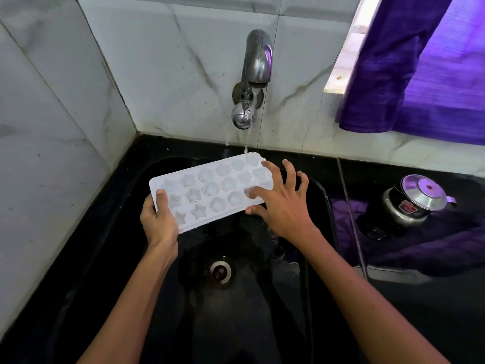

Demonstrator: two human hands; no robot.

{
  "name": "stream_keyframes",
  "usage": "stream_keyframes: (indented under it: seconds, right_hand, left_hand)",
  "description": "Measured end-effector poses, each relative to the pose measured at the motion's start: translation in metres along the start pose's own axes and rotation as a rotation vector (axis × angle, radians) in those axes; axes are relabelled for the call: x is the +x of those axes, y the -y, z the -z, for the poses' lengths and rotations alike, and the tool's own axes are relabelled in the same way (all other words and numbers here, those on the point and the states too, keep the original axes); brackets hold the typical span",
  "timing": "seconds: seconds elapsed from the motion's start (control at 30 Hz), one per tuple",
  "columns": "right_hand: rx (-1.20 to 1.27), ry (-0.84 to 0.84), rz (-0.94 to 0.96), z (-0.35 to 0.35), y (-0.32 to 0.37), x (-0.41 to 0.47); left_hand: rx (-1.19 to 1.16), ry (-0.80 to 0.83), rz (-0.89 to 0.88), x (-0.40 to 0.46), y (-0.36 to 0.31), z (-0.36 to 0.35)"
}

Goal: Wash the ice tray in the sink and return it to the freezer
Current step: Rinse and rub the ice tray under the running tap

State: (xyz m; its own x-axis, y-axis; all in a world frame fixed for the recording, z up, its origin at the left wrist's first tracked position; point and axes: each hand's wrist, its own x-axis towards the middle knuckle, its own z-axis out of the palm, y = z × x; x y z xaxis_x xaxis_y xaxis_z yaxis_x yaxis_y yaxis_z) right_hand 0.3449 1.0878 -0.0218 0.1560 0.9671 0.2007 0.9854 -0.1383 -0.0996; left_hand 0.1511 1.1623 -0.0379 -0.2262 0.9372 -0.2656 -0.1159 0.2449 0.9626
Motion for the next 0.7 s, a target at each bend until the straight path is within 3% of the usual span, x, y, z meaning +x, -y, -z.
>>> stream_keyframes:
  seconds: [0.2, 0.43, 0.7]
  right_hand:
    - [-0.105, -0.036, -0.064, -0.001, 0.005, -0.004]
    - [0.001, 0.037, -0.031, 0.004, -0.001, -0.008]
    - [-0.126, 0.051, 0.009, 0.002, -0.015, -0.016]
  left_hand:
    - [-0.009, 0.01, 0.003, -0.007, -0.002, -0.002]
    - [-0.004, 0.051, -0.012, -0.01, -0.004, -0.005]
    - [0.032, 0.102, 0.007, -0.007, 0.004, -0.012]
